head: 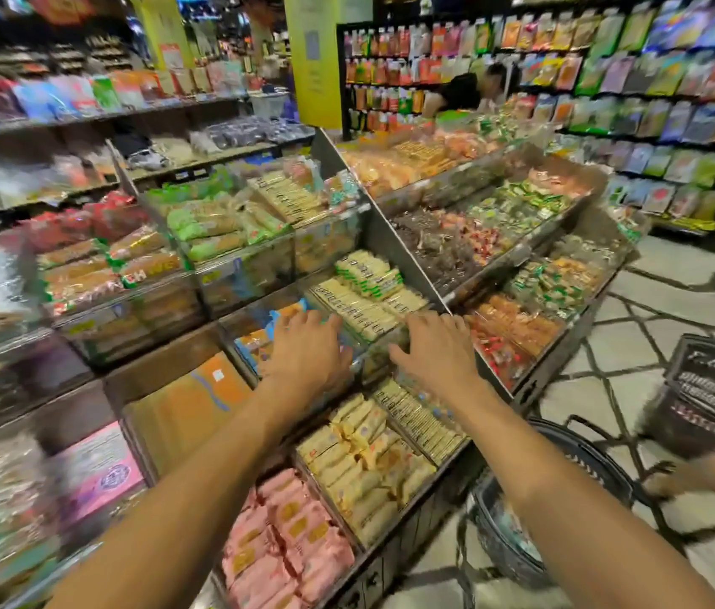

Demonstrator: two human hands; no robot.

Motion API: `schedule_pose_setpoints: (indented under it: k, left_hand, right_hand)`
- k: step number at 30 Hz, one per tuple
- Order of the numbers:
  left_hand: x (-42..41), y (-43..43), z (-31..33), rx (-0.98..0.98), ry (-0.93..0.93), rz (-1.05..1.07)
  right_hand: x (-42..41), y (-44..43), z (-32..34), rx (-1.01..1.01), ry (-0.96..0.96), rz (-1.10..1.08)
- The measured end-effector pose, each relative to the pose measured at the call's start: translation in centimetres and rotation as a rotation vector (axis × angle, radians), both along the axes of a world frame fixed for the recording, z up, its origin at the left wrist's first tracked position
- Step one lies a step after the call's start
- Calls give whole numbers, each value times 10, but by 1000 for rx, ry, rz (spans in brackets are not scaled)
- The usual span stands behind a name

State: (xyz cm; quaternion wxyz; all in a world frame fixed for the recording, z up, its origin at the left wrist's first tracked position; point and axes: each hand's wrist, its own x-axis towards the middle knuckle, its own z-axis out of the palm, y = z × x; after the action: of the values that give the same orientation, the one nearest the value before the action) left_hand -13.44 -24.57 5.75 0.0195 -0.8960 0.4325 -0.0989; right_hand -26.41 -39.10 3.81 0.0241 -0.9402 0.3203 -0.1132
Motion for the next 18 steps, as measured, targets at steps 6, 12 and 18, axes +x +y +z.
schedule_pose_setpoints:
  k: [6,12,18]
  left_hand:
    - [-62,-93,-7,-8,32,-166]
    - [-103,-176,-18,7,46,-370]
    - [-131,-264,-37,41,49,-559]
  right_hand:
    - [-89,-62,-9,7,-1,-206]
    - [-151,-116,-20,31,20,-417]
    - [-188,-170,-38,15,81,-559]
